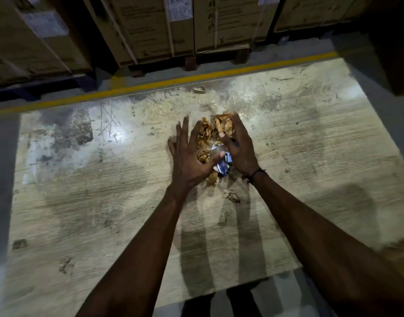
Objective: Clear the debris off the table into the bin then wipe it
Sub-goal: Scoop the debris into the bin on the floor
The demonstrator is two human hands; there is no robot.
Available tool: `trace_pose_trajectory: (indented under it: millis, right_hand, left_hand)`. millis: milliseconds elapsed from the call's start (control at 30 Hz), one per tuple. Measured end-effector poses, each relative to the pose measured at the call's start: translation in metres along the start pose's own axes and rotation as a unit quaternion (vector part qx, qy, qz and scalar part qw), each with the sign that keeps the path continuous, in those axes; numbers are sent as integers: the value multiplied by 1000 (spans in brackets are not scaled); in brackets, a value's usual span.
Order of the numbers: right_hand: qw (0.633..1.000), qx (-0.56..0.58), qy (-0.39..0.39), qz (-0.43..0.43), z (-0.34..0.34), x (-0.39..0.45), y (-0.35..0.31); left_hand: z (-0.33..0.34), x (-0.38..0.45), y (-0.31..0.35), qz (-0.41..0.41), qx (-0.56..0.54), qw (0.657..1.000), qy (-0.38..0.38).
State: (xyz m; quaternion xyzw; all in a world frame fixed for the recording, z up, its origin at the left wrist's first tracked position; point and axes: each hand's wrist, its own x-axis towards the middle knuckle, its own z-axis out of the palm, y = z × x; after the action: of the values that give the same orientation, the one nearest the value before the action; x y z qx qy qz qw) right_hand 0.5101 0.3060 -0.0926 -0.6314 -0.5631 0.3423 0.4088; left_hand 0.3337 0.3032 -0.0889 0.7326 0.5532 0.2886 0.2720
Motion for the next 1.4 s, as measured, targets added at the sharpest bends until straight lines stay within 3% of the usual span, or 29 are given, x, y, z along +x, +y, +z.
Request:
trace_pose_trajectory:
  millis: [133,267,400,600,733,933,1033,1100,1167,1300,1400]
  right_hand:
    - [1000,-16,5,-22,5,-14,1]
    - [998,-9,57,-6,8,-45,0]
    - [995,30,92,0,21,-73,-6]
    - [974,164,132,83,33,-80,-15]
    - [911,330,120,214,35,-76,-24]
    - [824,483,91,282,31,-80,-61]
    - [748,604,59,268,22,-84,-85]
    - [720,650,53,239,13,-89,-104]
    - [751,623,41,215,-3,-94,-131]
    - [856,477,54,192,-35,-102,-183]
    - [865,458,58,198,-54,-106,-213]
  left_hand:
    - [10,1,-5,4,5,998,-58]
    - [24,-30,2,-2,-16,1000,11]
    - [41,-57,28,-76,-75,993,59]
    - [46,-62,52,-152,-274,938,145]
    - [45,-52,53,-212,-353,893,178]
    - [30,-53,67,-297,-453,817,201]
    - [10,-51,91,-301,-484,793,216]
    - [-4,-49,109,-292,-498,784,227]
    - [-20,-48,130,-289,-502,782,232]
    - [-51,-50,167,-247,-492,804,222]
    - [-69,-52,191,-250,-492,804,220]
